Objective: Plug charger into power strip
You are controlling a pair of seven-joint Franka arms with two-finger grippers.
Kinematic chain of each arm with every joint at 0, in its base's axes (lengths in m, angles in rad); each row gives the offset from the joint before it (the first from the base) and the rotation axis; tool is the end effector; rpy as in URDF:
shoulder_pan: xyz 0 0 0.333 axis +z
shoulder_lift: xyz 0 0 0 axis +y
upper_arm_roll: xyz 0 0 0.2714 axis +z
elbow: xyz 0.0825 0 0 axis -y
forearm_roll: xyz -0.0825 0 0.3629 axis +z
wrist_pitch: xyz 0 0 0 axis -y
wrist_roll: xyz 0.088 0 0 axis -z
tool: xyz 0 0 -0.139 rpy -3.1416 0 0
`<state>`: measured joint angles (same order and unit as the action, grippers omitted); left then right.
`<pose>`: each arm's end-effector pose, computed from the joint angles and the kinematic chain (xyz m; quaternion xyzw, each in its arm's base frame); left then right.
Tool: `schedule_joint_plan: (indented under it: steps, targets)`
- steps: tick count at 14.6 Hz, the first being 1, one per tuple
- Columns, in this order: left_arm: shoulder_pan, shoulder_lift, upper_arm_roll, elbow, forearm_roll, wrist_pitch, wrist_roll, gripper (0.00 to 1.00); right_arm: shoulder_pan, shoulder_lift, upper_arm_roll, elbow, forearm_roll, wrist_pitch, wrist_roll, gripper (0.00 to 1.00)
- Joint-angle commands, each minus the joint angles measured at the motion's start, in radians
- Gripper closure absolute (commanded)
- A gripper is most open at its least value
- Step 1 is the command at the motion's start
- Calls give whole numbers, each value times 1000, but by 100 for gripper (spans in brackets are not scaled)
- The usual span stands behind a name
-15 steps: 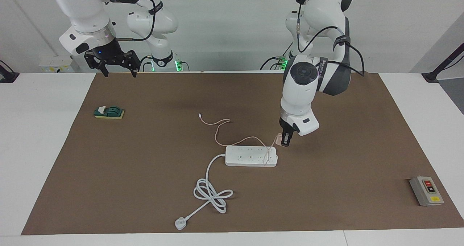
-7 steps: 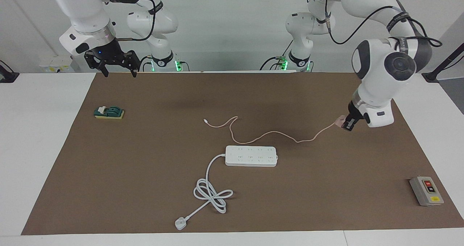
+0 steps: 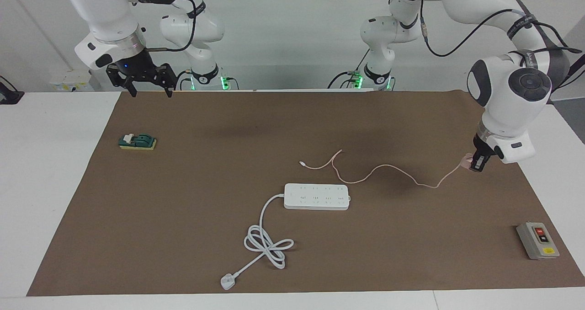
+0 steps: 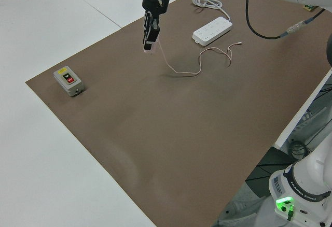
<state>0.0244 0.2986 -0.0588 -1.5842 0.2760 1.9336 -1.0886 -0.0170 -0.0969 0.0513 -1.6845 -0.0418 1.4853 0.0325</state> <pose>0.6260 0.0082 0.4043 -0.8789 -0.4606 -0.0863 0.0890 0.4934 0.0117 0.5403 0.9984 -0.0001 -0.0504 0.0251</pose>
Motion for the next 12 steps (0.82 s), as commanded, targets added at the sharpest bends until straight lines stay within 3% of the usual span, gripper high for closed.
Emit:
schedule_joint_plan:
  steps: [1, 5, 9, 12]
  targets:
    - [-29, -30, -13, -117, -26, 232, -319, 100, -11, -14, 7, -6, 0, -3, -29, 0]
    - [-115, -22, -15, -122, -82, 307, -591, 100, -11, -14, 7, -6, 0, -3, -28, 0]
    - [-243, -6, -15, -122, -110, 294, -738, 100, -11, -14, 7, -6, 0, -3, -28, 0]
    - [-325, 77, -10, -61, -156, 259, -806, 100, -11, -14, 7, -6, 0, -3, -29, 0]
